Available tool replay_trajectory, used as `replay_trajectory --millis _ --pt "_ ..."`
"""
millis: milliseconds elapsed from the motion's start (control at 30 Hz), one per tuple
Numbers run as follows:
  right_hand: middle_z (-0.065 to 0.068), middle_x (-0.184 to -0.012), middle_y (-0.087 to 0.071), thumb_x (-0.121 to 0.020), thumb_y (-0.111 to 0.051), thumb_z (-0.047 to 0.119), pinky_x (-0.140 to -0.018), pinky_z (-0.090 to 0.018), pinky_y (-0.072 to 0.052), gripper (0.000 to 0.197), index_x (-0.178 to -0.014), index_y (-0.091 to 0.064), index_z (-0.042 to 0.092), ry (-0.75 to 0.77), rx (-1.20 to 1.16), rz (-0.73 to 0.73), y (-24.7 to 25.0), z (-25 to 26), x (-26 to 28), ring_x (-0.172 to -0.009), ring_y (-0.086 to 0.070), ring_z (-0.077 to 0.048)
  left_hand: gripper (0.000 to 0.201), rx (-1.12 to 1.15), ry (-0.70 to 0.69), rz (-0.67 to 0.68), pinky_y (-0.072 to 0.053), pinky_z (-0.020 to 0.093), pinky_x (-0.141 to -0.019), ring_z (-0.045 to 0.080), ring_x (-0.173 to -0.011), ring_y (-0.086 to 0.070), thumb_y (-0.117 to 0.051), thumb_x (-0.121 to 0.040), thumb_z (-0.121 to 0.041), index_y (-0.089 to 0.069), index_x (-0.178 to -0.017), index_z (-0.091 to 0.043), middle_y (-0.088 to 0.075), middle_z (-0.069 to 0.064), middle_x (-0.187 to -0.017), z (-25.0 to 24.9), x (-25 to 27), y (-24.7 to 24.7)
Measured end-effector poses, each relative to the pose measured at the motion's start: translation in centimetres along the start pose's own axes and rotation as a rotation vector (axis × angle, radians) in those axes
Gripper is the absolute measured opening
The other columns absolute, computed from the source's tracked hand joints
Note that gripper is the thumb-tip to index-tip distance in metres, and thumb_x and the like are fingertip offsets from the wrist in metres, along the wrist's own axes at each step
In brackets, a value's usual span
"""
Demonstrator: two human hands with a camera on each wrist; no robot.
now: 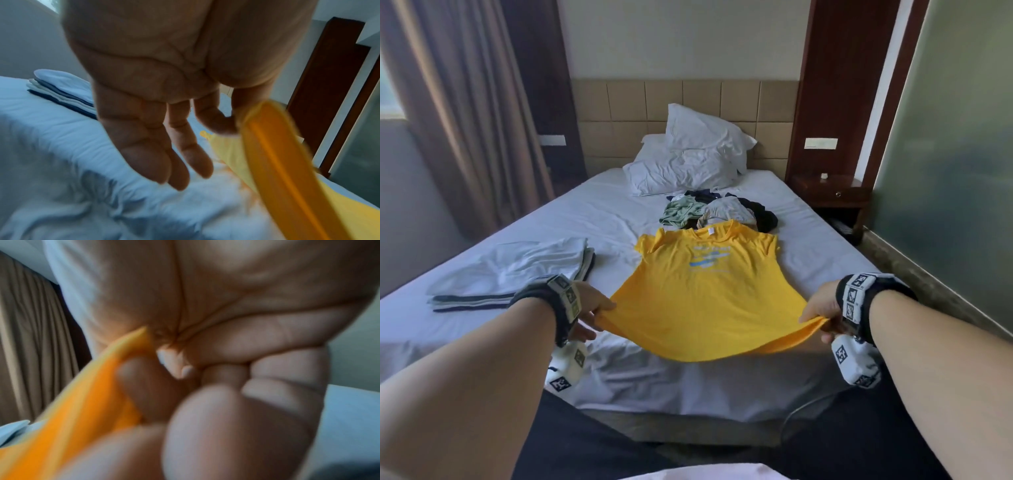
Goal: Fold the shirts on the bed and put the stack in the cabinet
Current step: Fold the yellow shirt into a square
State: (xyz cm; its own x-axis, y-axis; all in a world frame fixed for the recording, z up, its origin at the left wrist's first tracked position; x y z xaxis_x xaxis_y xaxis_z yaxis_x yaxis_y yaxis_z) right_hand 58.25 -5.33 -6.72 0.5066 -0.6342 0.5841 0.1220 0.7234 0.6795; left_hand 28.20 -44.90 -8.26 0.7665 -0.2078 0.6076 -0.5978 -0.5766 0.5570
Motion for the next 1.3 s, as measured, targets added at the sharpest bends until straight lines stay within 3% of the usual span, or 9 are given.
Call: replay_trajectory --millis 267,467,667,767,933,1033,1167,1233,1300 --pt "-0.015 -0.066 -0.054 -0.103 -0.059 0.023 -0.032 -0.022 -0.043 0.030 -0.085 -0.054 -0.001 -0.010 -0.018 -0.110 2.5 0.9 -1.7 -0.035 -0.056 -0.023 0.044 0.008 -0.061 -0.092 -0.052 0.036 -0.070 0.030 -0.083 -0.061 -0.062 -0.099 -0.044 -0.067 -0.110 -0.001 -0.065 0.015 -0.103 -2.2 -2.6 1.4" --pt "-0.016 -0.068 -0.055 -0.100 -0.060 0.021 -0.037 -0.018 -0.039 0.025 -0.086 -0.055 0.001 0.000 -0.127 -0.128 4.2 1.8 -6.1 -0.048 -0.053 -0.025 0.031 0.107 -0.191 -0.148 -0.047 0.031 -0.060 0.025 -0.068 -0.055 -0.061 -0.102 -0.034 -0.063 -0.103 -0.004 -0.060 0.011 -0.094 -8.2 -6.0 0.5" --pt "-0.018 -0.071 -0.054 -0.097 -0.058 0.015 -0.044 -0.022 -0.034 0.018 -0.085 -0.054 0.002 -0.029 -0.270 -0.200 5.4 1.6 -12.5 -0.054 -0.047 -0.024 0.021 0.016 -0.398 -0.214 -0.058 0.040 -0.076 0.028 -0.081 -0.065 -0.063 -0.100 -0.029 -0.064 -0.092 -0.009 -0.067 0.013 -0.093 -17.2 -10.2 -2.0" --pt "-0.015 -0.071 -0.053 -0.095 -0.056 0.014 -0.045 -0.021 -0.033 0.014 -0.085 -0.054 0.004 -0.064 -0.386 -0.187 5.2 1.2 -16.4 -0.051 -0.047 -0.022 0.025 -0.096 -0.487 -0.229 -0.060 0.048 -0.086 0.033 -0.092 -0.071 -0.066 -0.096 -0.037 -0.070 -0.101 -0.012 -0.073 0.013 -0.102 -21.9 -12.8 -4.3" --pt "-0.012 -0.066 -0.046 -0.097 -0.051 0.007 -0.045 -0.020 -0.027 0.018 -0.079 -0.048 0.010 -0.073 -0.650 -0.152 5.2 1.6 -23.3 -0.051 -0.039 -0.020 0.034 -0.312 -0.592 -0.145 -0.045 0.031 -0.069 0.025 -0.089 -0.060 -0.062 -0.099 -0.039 -0.065 -0.123 -0.016 -0.068 0.008 -0.117 -29.4 -16.6 -11.5" --pt "-0.016 -0.071 -0.053 -0.099 -0.050 0.004 -0.043 -0.021 -0.035 0.010 -0.089 -0.051 0.007 -0.057 -0.745 -0.175 6.8 2.9 -26.9 -0.052 -0.046 -0.022 0.052 -0.356 -0.636 -0.077 -0.049 0.034 -0.088 0.031 -0.114 -0.063 -0.063 -0.098 -0.041 -0.053 -0.143 -0.017 -0.059 0.008 -0.140 -33.0 -19.1 -15.8" --pt "-0.021 -0.086 -0.068 -0.098 -0.056 0.003 -0.058 -0.031 -0.055 0.004 -0.102 -0.057 0.002 0.009 -0.865 -0.251 10.3 5.4 -33.4 -0.066 -0.065 -0.027 0.069 -0.401 -0.621 0.031 -0.052 0.037 -0.082 0.029 -0.107 -0.064 -0.066 -0.095 -0.049 -0.037 -0.154 -0.028 -0.054 0.007 -0.142 -37.6 -23.5 -21.8" --pt "-0.018 -0.086 -0.070 -0.097 -0.061 0.006 -0.062 -0.032 -0.057 0.010 -0.105 -0.063 0.001 0.025 -0.854 -0.277 11.6 6.7 -36.5 -0.069 -0.067 -0.024 0.085 -0.553 -0.592 0.069 -0.042 0.051 -0.109 0.036 -0.146 -0.034 -0.061 -0.091 -0.063 -0.019 -0.161 -0.036 -0.024 0.001 -0.166 -38.9 -25.5 -24.7" --pt "-0.015 -0.085 -0.073 -0.093 -0.069 0.016 -0.065 -0.032 -0.059 0.017 -0.103 -0.070 0.003 0.026 -0.750 -0.290 12.7 8.2 -39.2 -0.068 -0.066 -0.020 0.097 -0.704 -0.523 0.093 -0.013 0.061 -0.123 0.033 -0.156 0.006 -0.047 -0.084 -0.083 -0.002 -0.161 -0.044 0.004 -0.010 -0.171 -38.8 -27.5 -26.8"
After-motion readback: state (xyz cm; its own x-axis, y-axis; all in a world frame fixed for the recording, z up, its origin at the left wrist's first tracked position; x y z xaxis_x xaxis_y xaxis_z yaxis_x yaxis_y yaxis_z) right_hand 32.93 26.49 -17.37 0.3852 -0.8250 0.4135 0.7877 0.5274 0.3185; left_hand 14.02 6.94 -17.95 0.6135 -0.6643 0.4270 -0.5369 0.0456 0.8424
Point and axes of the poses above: each hand's wrist, its own x-axis away from the middle knuckle, its own y-axis out of the back of the hand, z = x × y, the point moved 10 cm from there along -x, towards the middle knuckle
